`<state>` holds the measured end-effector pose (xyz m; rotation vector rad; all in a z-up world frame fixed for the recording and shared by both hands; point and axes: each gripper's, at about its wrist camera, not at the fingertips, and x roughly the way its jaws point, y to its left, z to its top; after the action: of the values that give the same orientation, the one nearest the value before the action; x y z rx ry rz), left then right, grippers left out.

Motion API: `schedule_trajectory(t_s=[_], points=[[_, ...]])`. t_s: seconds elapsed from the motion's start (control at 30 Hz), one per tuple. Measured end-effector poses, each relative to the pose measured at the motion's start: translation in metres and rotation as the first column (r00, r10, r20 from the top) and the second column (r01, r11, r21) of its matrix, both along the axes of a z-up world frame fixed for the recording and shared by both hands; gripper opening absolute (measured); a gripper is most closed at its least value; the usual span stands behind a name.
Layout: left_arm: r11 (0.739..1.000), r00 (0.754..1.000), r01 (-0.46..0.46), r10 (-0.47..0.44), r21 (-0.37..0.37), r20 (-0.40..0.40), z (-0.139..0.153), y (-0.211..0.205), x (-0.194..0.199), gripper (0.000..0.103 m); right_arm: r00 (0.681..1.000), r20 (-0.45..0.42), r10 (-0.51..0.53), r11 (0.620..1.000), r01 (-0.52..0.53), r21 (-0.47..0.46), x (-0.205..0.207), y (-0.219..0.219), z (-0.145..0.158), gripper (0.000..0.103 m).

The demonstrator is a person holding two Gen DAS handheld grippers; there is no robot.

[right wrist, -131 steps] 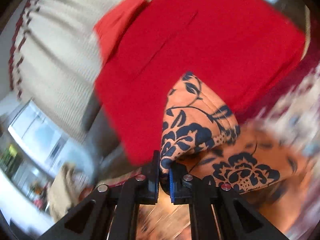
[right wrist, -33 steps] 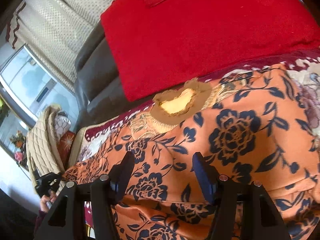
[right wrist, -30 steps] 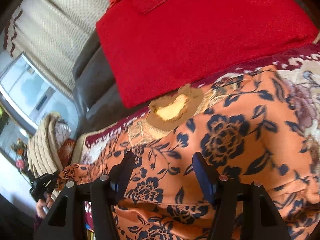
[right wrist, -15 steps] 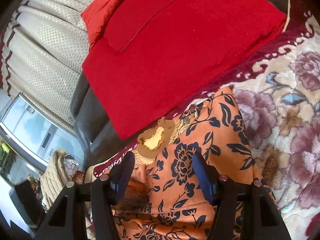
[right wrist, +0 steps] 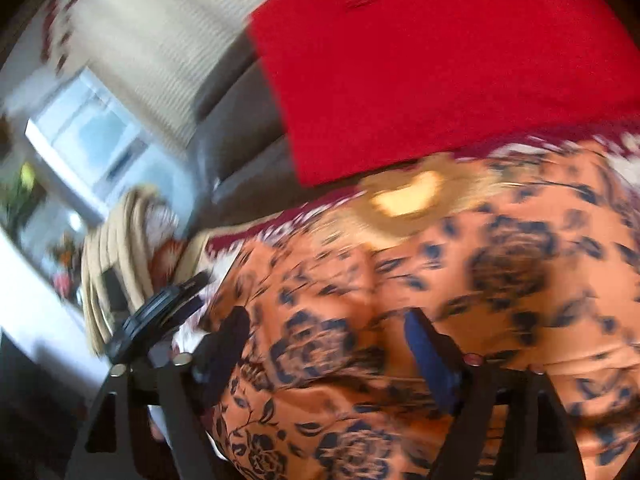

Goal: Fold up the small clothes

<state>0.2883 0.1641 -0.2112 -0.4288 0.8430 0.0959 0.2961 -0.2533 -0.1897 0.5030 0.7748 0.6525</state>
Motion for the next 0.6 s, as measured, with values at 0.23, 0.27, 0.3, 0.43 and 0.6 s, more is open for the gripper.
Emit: schedule_trajectory(t_s=[0.23,0.27,0.3,0.43,0.6], points=[[0.999,1.000,0.022,-0.022,0.042,0.012,-0.001,-0.003,0.002,0.079,0.998,0.041,0.055,0.955,-0.040,-0.294,-0.004,0.095,-0.011,0.086],[0.999,1.000,0.027,-0.027,0.041,0.012,0.000,-0.002,0.000,0.079,0.999,0.033,0.039,0.944,-0.026,-0.330,0.000,0.102,-0.018,0.085],[0.999,0.999,0.031,-0.031,0.043,0.012,-0.001,-0.003,-0.001,0.079,0.999,0.027,0.031,0.933,-0.019,-0.359,0.003,0.106,-0.022,0.079],[0.998,0.998,0.041,-0.043,0.053,0.035,0.006,-0.004,-0.005,0.079,0.998,-0.027,-0.065,0.917,0.049,-0.396,0.018,0.086,-0.035,0.006],[0.993,0.993,0.065,-0.074,0.102,0.091,0.016,-0.019,-0.008,0.079,0.969,0.029,-0.246,0.914,0.242,-0.325,0.015,0.016,-0.007,0.004]])
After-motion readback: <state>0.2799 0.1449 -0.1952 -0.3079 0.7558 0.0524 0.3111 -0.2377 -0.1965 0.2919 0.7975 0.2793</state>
